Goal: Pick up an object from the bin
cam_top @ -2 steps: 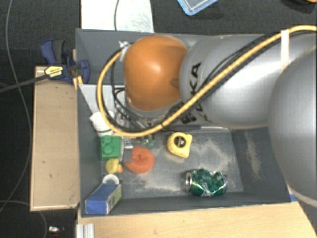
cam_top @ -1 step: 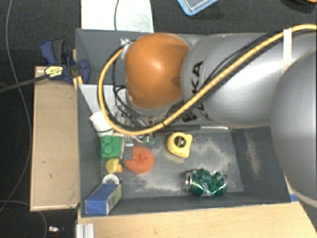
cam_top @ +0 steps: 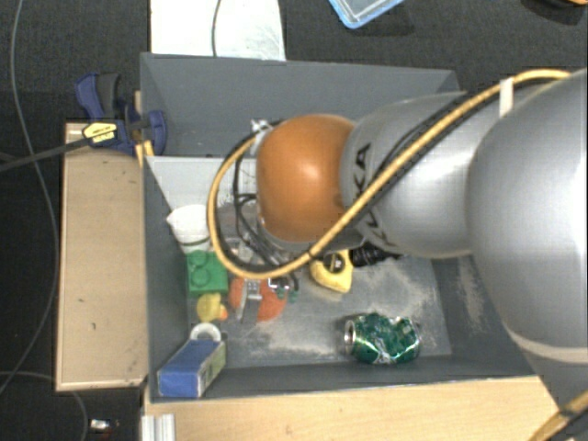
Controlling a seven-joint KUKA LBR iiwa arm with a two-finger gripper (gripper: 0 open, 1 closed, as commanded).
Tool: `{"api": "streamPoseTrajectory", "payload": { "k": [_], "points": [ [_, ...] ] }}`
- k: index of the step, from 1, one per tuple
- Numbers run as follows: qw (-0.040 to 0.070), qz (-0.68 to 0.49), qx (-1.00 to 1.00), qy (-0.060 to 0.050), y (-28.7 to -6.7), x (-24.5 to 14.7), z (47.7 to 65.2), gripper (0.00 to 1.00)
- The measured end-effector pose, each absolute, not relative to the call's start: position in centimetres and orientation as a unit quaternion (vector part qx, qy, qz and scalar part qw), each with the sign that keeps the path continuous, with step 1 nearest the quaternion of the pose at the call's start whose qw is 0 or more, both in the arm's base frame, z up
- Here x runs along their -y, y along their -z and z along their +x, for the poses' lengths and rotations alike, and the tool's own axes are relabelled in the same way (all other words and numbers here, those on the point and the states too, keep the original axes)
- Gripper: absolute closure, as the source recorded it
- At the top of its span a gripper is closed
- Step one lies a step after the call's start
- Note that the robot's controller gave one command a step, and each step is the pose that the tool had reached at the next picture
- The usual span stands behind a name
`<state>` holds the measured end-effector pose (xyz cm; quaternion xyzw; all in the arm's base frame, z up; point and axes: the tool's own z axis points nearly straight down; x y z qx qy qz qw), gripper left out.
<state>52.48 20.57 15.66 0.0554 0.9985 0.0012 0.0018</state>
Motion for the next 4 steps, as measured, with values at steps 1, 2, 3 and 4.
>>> {"api": "streamPoseTrajectory", "payload": {
  "k": [1,2,3,4],
  "points": [
    [0.005,0.080,-0.997,-0.003,-16.0,-17.2,50.3,0.00],
    [0.002,0.109,-0.994,-0.002,-11.0,-17.6,53.9,0.00],
    [0.006,0.109,-0.994,-0.004,-6.8,-17.3,53.2,0.00],
    [0.007,0.154,-0.988,-0.004,-7.1,-16.4,55.2,1.00]
  ]
}}
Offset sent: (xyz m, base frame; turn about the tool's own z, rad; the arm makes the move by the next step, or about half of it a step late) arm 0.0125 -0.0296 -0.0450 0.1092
